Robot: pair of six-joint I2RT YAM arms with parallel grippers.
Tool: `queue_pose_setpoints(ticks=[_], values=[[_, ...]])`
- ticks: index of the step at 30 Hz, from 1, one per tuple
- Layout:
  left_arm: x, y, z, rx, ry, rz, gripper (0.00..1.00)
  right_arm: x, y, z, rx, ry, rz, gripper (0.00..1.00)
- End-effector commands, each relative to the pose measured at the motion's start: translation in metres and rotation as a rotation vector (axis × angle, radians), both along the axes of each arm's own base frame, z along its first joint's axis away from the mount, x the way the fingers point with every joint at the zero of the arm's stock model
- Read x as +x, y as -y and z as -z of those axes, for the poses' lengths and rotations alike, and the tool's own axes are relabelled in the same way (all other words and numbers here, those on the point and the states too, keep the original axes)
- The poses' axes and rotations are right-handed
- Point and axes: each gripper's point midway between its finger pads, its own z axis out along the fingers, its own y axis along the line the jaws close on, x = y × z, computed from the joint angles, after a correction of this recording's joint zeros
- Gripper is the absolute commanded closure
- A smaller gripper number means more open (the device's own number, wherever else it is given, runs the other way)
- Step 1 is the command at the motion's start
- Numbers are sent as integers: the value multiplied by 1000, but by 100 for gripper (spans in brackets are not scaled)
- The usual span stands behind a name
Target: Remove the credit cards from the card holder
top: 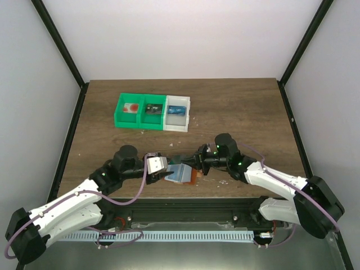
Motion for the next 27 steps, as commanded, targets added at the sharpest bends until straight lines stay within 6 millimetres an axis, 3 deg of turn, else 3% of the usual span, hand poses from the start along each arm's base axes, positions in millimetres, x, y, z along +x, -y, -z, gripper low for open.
queue_pose_setpoints(ticks=[1, 5, 14, 19, 24, 27], values=[[-2, 1, 5, 16, 30, 21, 53, 4, -9, -18, 52, 30, -37, 100], [1, -1, 10, 42, 48, 4, 65, 3, -7, -16, 49, 23, -33, 99], [2, 1, 26, 120, 67, -8, 63, 3, -8, -18, 58, 27, -40, 100], [11, 0, 19, 106, 98, -52, 75, -1, -10, -19, 70, 34, -65, 99], [23, -7, 10, 91, 151, -128, 100, -1, -10, -21, 78, 46, -71, 99], [25, -7, 2, 62, 154, -148, 100, -2, -11, -23, 95, 68, -80, 99]])
